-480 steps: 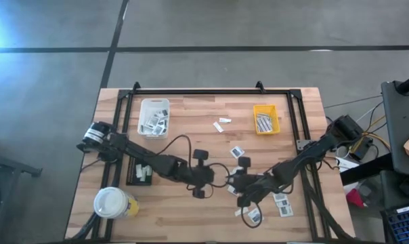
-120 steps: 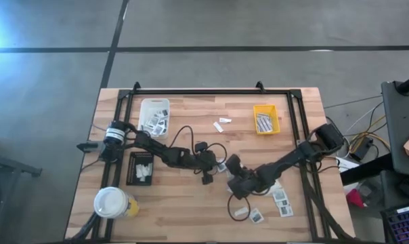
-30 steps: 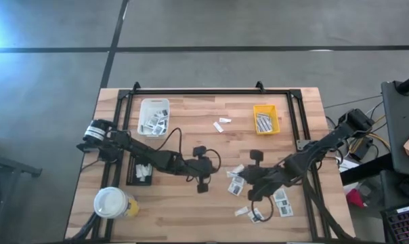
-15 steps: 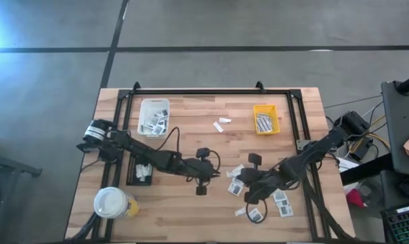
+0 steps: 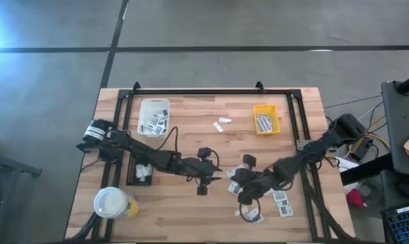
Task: Pick & Place First Aid Supplies
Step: Put the gray towelette pack into the white bin
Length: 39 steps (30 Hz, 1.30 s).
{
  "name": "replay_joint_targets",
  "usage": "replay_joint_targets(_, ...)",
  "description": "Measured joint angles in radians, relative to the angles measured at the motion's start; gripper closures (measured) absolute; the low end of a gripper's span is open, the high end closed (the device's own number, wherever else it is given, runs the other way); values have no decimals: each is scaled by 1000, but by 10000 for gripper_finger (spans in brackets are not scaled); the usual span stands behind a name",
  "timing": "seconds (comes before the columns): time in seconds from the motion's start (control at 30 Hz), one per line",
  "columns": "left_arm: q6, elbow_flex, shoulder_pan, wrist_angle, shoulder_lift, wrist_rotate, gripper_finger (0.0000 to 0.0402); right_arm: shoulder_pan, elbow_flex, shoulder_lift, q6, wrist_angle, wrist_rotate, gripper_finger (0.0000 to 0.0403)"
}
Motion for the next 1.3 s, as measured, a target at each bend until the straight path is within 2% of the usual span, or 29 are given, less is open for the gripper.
replay_joint_targets(0.57,-32,0,0,4,0,18,273,-37,1,8,-1,84,-2,394)
replay_joint_targets(0.73,-55,0,0,3,1,18,306,-37,1,8,-1,84,-2,394)
replay_joint_targets(0.97,-56,0,0,2,1,18,390,-37,1,8,-1,83,-2,394)
replay_joint_targets(1.3,-56,0,0,2,1,18,399,-37,1,8,-13,82,-2,393)
